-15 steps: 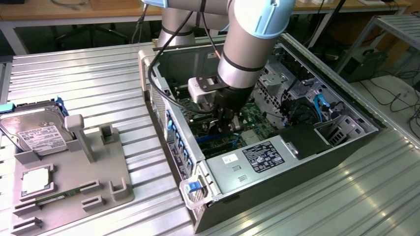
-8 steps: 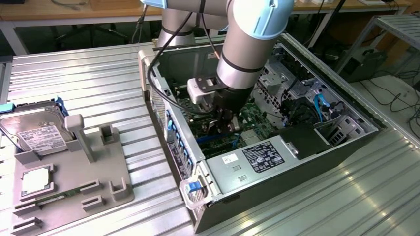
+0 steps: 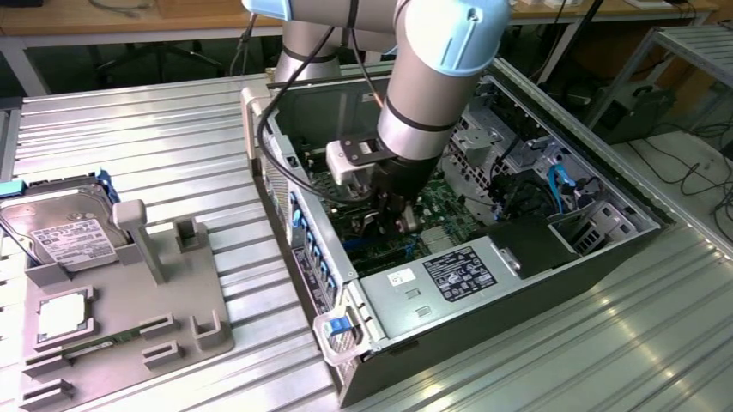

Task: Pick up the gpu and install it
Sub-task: 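Insert the gpu into the slot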

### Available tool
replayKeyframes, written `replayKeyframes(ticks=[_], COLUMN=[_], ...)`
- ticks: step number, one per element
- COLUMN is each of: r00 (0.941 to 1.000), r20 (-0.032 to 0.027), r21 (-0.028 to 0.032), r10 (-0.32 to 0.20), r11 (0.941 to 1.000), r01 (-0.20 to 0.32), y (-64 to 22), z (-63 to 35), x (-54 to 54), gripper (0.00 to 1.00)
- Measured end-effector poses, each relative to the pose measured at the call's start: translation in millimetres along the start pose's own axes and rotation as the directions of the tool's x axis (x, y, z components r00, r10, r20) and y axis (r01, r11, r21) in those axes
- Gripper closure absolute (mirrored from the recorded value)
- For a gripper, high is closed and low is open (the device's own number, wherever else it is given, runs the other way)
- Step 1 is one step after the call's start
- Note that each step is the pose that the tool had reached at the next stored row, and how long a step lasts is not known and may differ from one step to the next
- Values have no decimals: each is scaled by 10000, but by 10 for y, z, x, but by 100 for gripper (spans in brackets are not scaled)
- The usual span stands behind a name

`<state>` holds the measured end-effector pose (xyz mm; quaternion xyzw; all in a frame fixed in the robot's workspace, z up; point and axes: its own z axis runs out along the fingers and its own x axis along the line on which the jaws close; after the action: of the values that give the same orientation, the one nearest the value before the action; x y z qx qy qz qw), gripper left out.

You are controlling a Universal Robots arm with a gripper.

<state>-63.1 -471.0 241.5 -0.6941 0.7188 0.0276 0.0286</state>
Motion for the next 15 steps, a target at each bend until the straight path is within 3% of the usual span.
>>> replayKeyframes(ticks=[8, 15], r00=[10000, 10000], r20=[78, 71], r21=[2, -1], r10=[-2, 0], r11=[10000, 10000], r01=[2, 0], y=[5, 6], z=[50, 47], x=[3, 4], gripper=[73, 73])
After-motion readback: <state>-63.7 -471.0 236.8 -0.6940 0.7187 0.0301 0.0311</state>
